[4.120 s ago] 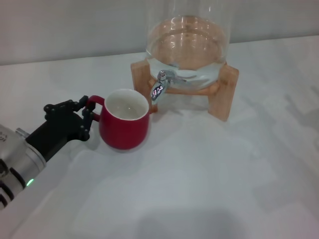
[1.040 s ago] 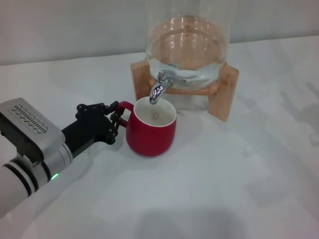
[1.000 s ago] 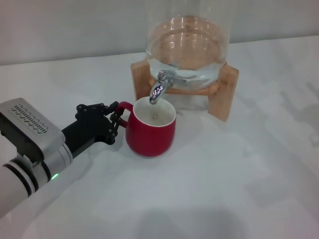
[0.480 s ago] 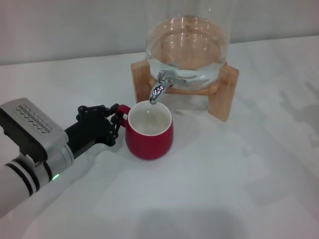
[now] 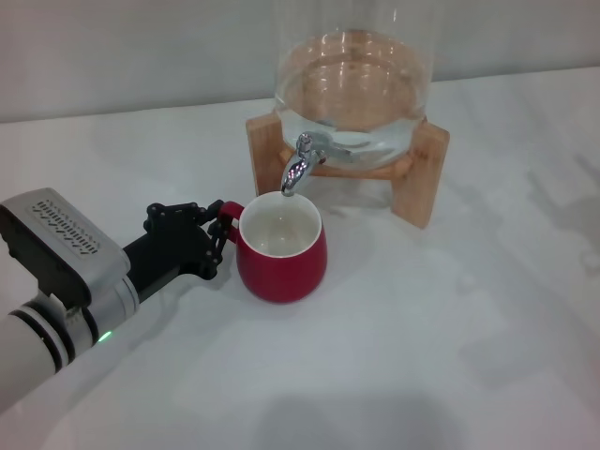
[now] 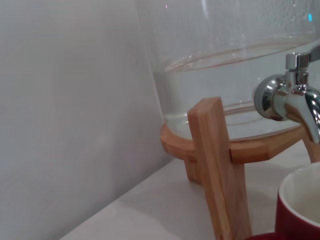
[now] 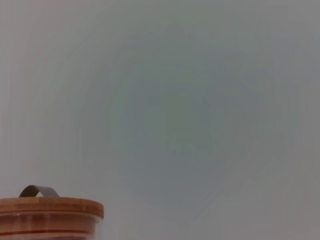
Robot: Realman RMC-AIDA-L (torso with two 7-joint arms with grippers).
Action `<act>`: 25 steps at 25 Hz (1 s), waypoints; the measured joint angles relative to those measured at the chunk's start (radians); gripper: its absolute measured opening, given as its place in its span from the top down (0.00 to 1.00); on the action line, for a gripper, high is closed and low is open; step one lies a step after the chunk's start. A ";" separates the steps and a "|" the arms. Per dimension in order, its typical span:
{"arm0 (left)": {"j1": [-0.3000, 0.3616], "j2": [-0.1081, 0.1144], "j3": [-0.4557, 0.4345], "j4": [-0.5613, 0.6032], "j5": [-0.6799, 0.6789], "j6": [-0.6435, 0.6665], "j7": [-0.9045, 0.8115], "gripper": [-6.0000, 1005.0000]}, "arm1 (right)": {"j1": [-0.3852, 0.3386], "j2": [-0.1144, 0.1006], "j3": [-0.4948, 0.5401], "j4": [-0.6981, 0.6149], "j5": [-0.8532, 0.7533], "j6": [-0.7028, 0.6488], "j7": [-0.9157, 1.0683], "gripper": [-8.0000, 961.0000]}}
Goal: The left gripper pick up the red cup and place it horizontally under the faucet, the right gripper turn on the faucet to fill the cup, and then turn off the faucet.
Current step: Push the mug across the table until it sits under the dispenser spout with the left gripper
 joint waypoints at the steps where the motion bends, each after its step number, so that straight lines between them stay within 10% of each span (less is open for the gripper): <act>1: 0.000 0.000 0.000 0.000 0.000 0.000 0.000 0.88 | 0.000 0.000 0.000 0.000 0.000 0.000 0.000 0.15; 25: 0.004 0.000 0.000 0.000 0.003 -0.005 -0.001 0.85 | 0.000 0.000 0.000 0.000 0.000 -0.008 0.000 0.15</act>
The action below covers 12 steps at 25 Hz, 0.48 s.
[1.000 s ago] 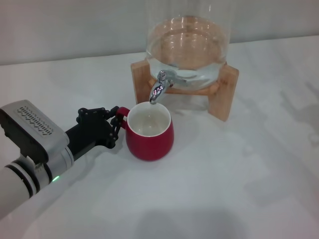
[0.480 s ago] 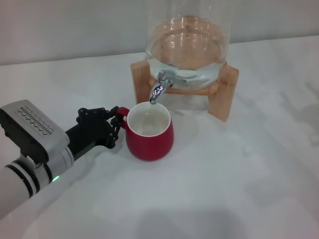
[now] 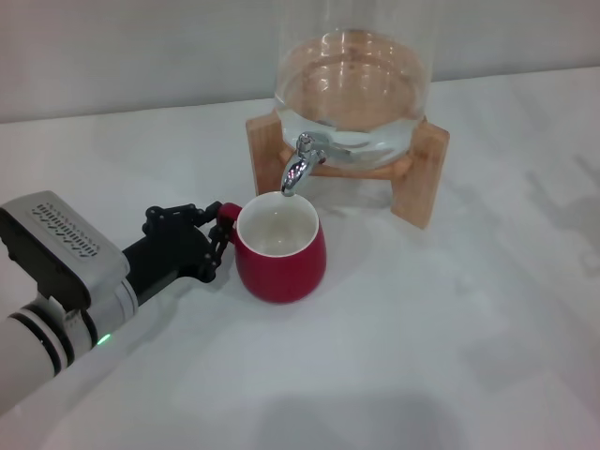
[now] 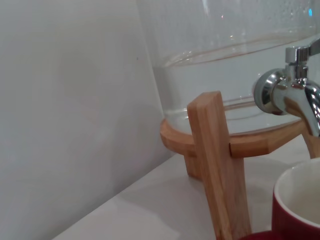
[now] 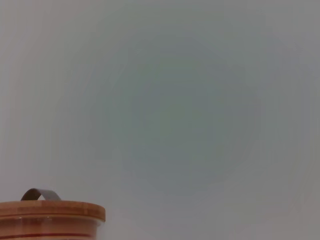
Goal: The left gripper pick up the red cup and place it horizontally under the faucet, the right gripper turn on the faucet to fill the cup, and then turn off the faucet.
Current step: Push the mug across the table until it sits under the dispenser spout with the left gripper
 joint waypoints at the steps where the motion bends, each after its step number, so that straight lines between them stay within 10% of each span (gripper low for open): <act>1: 0.000 0.000 0.000 0.000 0.000 0.000 0.000 0.85 | 0.000 0.000 0.000 0.000 0.000 0.000 0.000 0.15; 12: 0.000 0.000 0.002 0.000 0.010 -0.024 0.001 0.82 | 0.000 0.000 0.000 0.000 0.000 -0.001 -0.001 0.16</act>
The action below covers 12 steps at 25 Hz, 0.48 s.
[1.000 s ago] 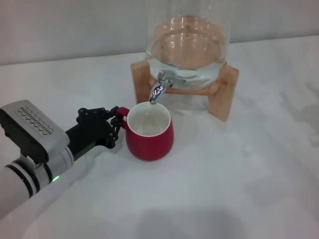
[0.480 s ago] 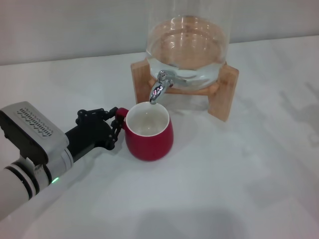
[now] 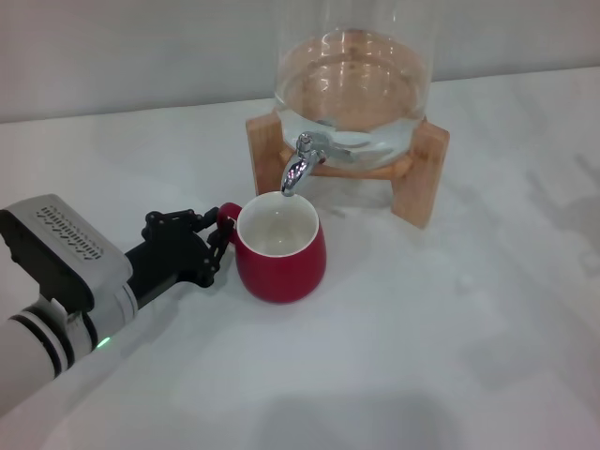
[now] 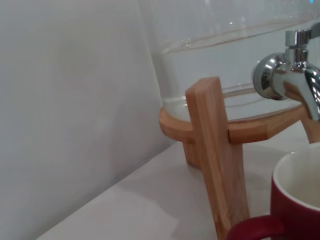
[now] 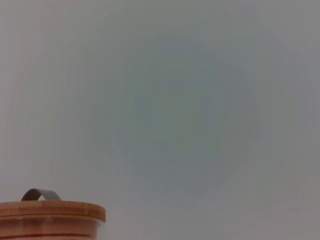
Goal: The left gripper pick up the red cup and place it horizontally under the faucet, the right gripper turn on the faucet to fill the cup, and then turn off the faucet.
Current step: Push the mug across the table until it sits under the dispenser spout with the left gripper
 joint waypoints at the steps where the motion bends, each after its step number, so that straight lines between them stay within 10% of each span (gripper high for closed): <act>1: 0.000 0.000 0.000 0.000 0.002 0.000 0.000 0.82 | 0.000 0.000 0.000 0.000 0.000 0.000 0.000 0.16; 12: 0.016 -0.003 0.000 0.000 0.002 -0.002 0.000 0.82 | 0.002 0.000 0.000 0.000 0.000 0.003 -0.001 0.16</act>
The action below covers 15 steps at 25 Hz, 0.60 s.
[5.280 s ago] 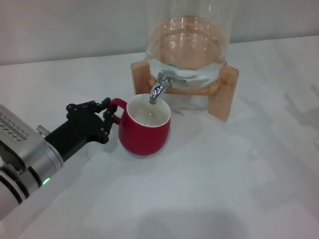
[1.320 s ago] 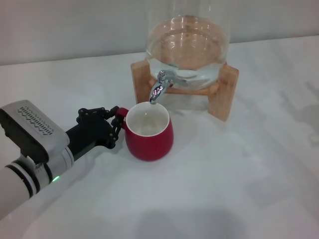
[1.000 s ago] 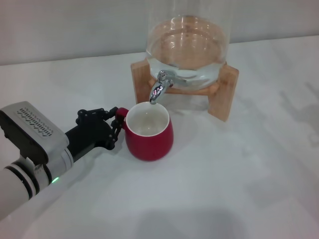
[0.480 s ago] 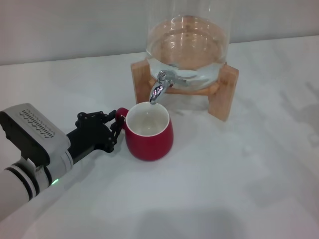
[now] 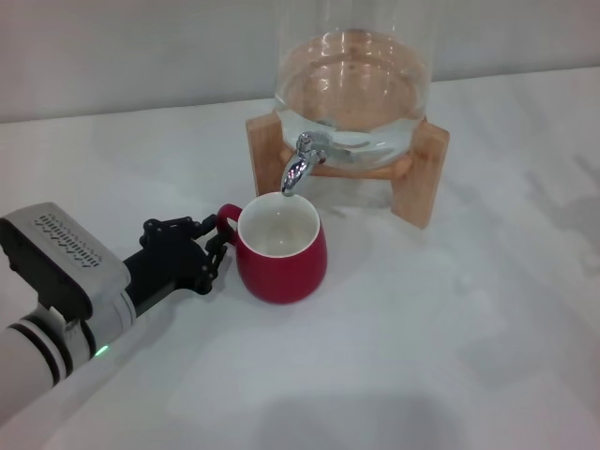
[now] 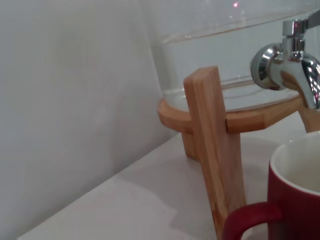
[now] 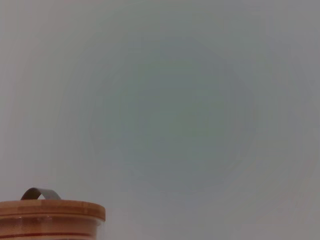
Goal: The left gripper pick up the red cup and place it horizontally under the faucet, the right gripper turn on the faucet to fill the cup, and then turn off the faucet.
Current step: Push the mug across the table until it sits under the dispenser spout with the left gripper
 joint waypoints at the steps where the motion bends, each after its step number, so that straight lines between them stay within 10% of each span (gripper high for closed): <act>1: 0.002 0.000 -0.001 0.000 0.000 0.000 0.000 0.82 | 0.000 0.000 0.000 0.000 0.000 0.000 0.000 0.16; 15: 0.006 0.001 -0.007 0.000 -0.001 0.000 0.002 0.76 | 0.000 0.000 0.000 0.000 0.000 0.001 0.000 0.16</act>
